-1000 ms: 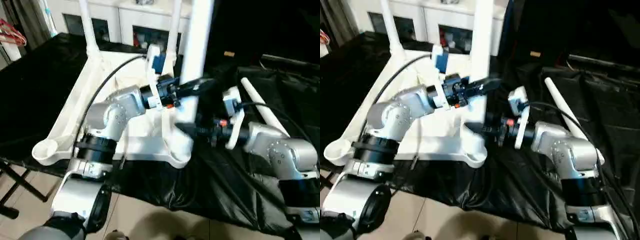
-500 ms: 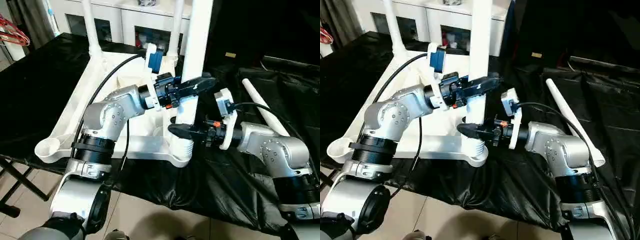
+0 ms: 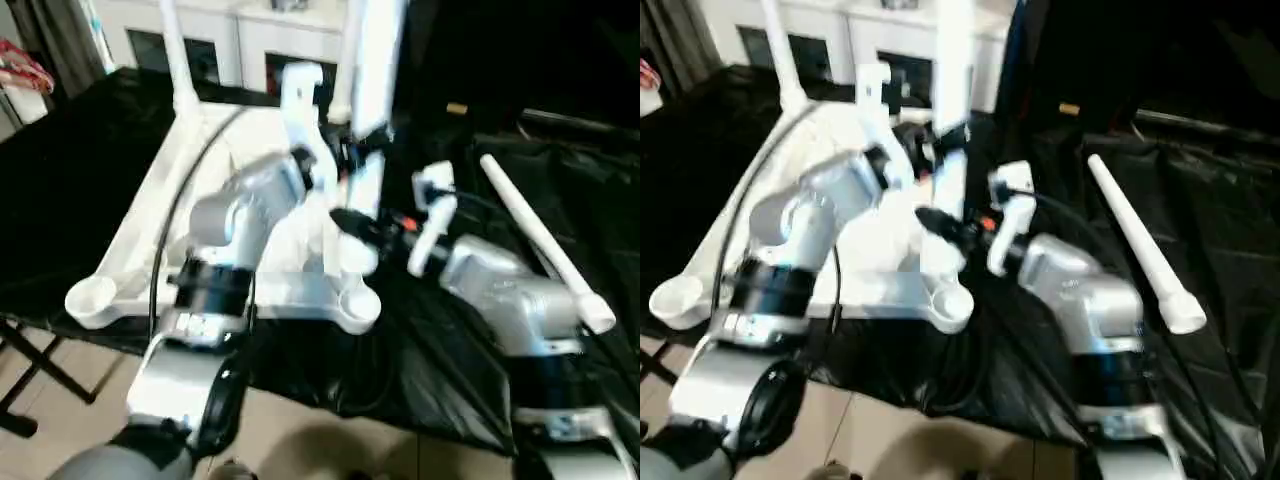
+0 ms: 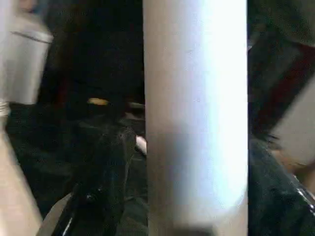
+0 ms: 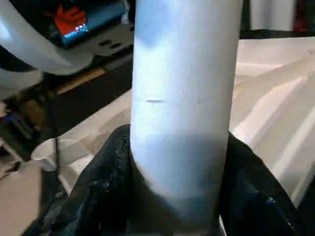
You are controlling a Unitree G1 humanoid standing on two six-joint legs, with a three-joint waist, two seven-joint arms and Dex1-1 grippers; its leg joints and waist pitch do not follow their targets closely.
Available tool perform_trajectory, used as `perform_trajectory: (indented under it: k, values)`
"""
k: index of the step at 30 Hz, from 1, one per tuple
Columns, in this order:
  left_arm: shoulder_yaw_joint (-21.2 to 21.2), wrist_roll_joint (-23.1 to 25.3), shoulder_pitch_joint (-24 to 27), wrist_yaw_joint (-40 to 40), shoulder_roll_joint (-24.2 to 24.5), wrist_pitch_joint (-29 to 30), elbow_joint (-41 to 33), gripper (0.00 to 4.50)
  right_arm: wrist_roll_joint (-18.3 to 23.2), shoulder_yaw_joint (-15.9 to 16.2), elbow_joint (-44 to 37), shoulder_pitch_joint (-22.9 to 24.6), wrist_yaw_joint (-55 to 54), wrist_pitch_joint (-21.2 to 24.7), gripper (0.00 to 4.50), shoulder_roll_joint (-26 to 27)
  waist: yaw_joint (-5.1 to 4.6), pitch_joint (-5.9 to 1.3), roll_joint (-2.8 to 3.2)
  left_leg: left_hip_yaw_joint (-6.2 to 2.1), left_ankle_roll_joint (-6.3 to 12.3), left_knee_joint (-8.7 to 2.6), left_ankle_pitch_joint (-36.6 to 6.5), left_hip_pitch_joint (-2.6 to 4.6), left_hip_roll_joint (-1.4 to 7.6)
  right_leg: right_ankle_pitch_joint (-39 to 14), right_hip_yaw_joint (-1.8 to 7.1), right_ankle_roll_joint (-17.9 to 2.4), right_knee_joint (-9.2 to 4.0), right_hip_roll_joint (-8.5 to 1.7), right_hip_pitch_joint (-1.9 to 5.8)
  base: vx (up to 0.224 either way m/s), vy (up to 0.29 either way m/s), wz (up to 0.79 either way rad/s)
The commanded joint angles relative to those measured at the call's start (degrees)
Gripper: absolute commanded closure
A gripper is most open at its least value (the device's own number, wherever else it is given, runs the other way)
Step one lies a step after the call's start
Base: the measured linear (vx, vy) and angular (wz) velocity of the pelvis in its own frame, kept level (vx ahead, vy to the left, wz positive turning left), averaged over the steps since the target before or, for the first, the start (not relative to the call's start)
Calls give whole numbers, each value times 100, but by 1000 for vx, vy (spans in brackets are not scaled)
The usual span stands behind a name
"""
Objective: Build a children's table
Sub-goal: Pick table leg
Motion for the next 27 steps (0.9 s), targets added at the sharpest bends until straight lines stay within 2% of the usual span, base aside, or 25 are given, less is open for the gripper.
perform_trajectory:
  k: [1,3,5,8,10,11,12,14,18,19,20,23,25,27]
  values:
    - [92,210,-95,469,-37,-102,64,143,-115,112,-146,-187,-160,-257,259,88,5,-455,9,3,49,-411,-360,-2,50,-1253,237,-690,-395,-374,454,0,0,0]
    - [133,202,-83,562,-134,-181,44,172,-178,137,-147,-207,-282,-298,259,160,5,-454,27,3,68,-415,-392,9,49,-1226,237,-700,-394,-372,453,0,0,0]
    - [127,203,-73,573,-160,-187,23,183,-197,133,-148,-217,-331,-311,259,188,1,-456,17,5,74,-417,-393,3,49,-1159,239,-736,-391,-372,457,0,0,0]
    - [143,71,-28,510,-280,-243,-85,218,-306,146,-184,-227,-494,-381,259,269,0,-451,40,12,79,-414,-455,11,46,-1133,243,-775,-399,-375,445,0,0,0]
    - [139,16,-9,420,-290,-275,-114,226,-346,138,-175,-235,-548,-383,259,261,-1,-452,35,8,77,-420,-469,14,46,-1128,241,-773,-398,-372,449,0,0,0]
    - [123,-22,0,328,-276,-298,-113,229,-334,100,-143,-251,-559,-358,203,251,-3,-455,38,5,78,-420,-463,14,46,-1089,243,-783,-389,-372,455,0,0,0]
    - [99,-43,13,227,-261,-329,-117,239,-292,55,-117,-257,-523,-322,189,219,-2,-452,37,5,76,-422,-459,14,45,-1067,243,-792,-386,-371,454,0,0,0]
    - [21,-180,60,-318,-145,-323,-87,258,-69,-114,4,-315,-208,-94,176,-44,1,-448,20,17,146,-421,-482,21,31,-1080,243,-785,-395,-366,467,0,0,0]
    - [-46,-319,102,-853,-47,-269,-97,264,26,-173,102,-376,54,22,145,-244,11,-451,17,17,176,-417,-443,14,35,-1061,242,-806,-390,-374,467,0,0,0]
    - [-140,-459,162,-1359,68,-202,-166,264,113,-219,193,-438,289,128,145,-411,11,-448,10,17,176,-419,-438,15,39,-1108,244,-819,-390,-381,466,0,0,0]
    - [-199,-515,189,-1603,135,-177,-197,264,222,-260,243,-471,494,232,122,-531,16,-451,20,23,183,-413,-437,14,40,-1098,248,-845,-383,-377,470,0,0,0]
    - [-244,-843,216,-2333,296,92,-275,264,606,-343,379,-537,1276,548,108,-997,16,-452,-2,32,247,-397,-393,-3,43,-938,248,-983,-359,-382,488,0,0,0]
    - [-221,-934,213,-2461,312,148,-291,264,708,-342,385,-538,1459,615,108,-1094,36,-459,0,34,275,-391,-358,7,50,-910,250,-1019,-357,-387,491,0,0,0]
    - [-237,-1193,239,-3022,419,296,-412,264,960,-264,330,-508,2075,840,108,-1387,47,-458,-22,36,335,-384,-354,1,54,-926,246,-1087,-351,-389,503,0,0,0]
